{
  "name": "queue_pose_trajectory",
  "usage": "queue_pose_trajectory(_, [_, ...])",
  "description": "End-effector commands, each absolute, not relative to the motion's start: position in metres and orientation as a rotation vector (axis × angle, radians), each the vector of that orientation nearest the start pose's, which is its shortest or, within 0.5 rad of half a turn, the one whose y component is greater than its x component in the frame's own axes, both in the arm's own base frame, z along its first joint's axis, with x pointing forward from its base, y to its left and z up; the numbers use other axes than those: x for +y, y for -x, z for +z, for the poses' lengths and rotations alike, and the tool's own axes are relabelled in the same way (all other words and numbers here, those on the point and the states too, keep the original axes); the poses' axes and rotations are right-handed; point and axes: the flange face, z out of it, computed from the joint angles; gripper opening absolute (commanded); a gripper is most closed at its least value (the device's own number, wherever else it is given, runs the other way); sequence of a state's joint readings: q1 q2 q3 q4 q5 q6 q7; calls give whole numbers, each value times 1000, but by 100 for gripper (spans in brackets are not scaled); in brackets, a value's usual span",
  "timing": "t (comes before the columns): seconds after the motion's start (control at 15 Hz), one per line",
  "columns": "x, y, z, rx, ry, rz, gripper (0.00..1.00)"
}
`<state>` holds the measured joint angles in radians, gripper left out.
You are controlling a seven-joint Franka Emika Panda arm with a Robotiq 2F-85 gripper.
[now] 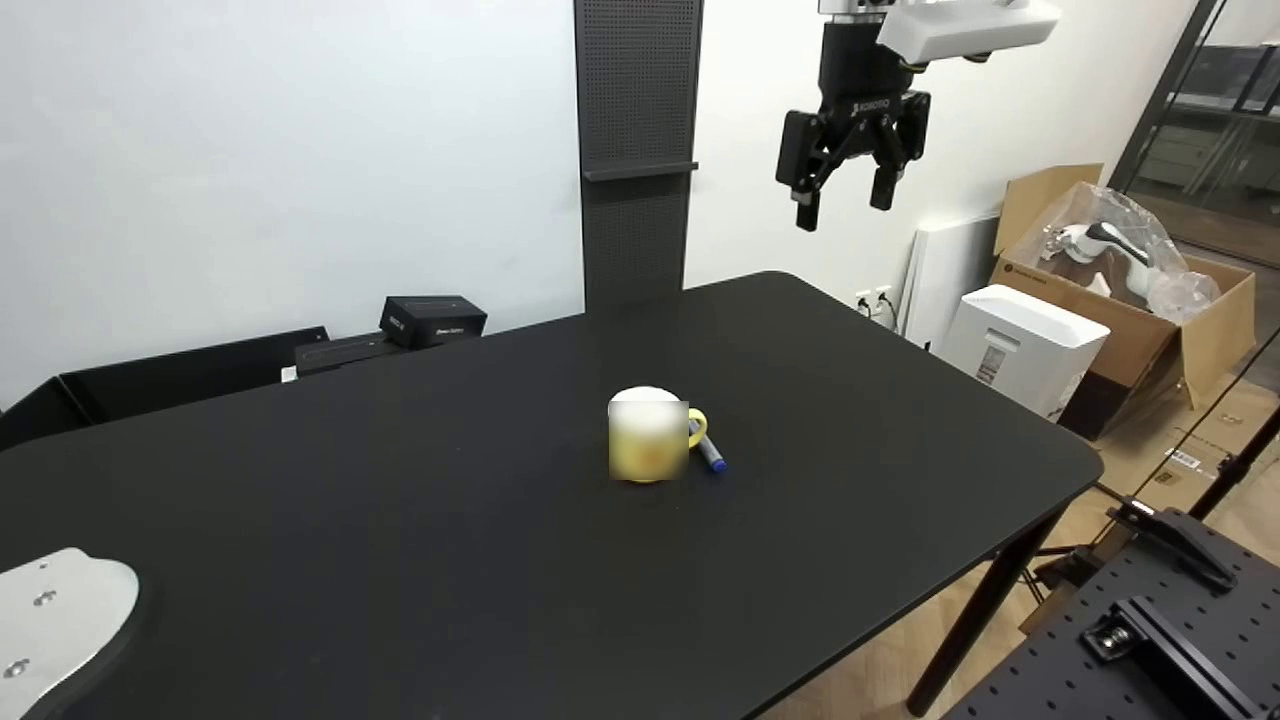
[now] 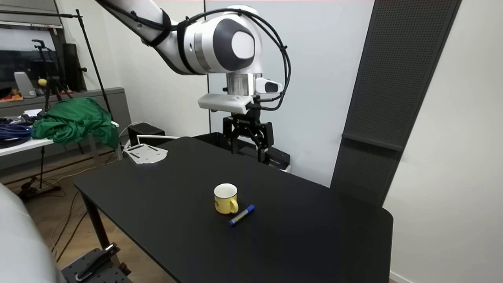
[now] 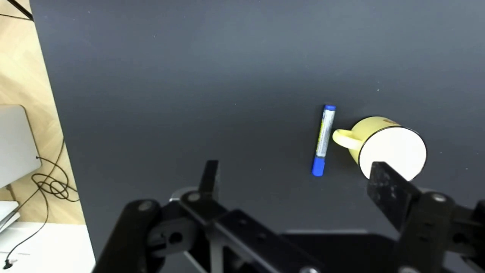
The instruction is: Pick the pen on the table and put it in the cup
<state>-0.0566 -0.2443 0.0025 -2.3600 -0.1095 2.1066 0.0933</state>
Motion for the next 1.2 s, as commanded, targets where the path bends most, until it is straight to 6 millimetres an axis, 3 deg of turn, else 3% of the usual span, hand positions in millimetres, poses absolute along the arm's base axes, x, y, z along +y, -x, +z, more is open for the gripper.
queue_pose_trajectory(0.0, [-25,-459,429,94,3227,-27,100])
queue_pose_trajectory(0.27, [-17,-474,401,116,3200,-98,100])
queue_pose_trajectory(0.53, [-23,-491,346,145,3203,-80,100])
queue_pose_trajectory(0.93, [-41,-499,252,186,3158,196,100])
queue_pose_trajectory(1.0, [-37,-488,268,159,3167,155,100])
queue_pose_trajectory(1.13, [-37,-488,253,157,3165,187,100])
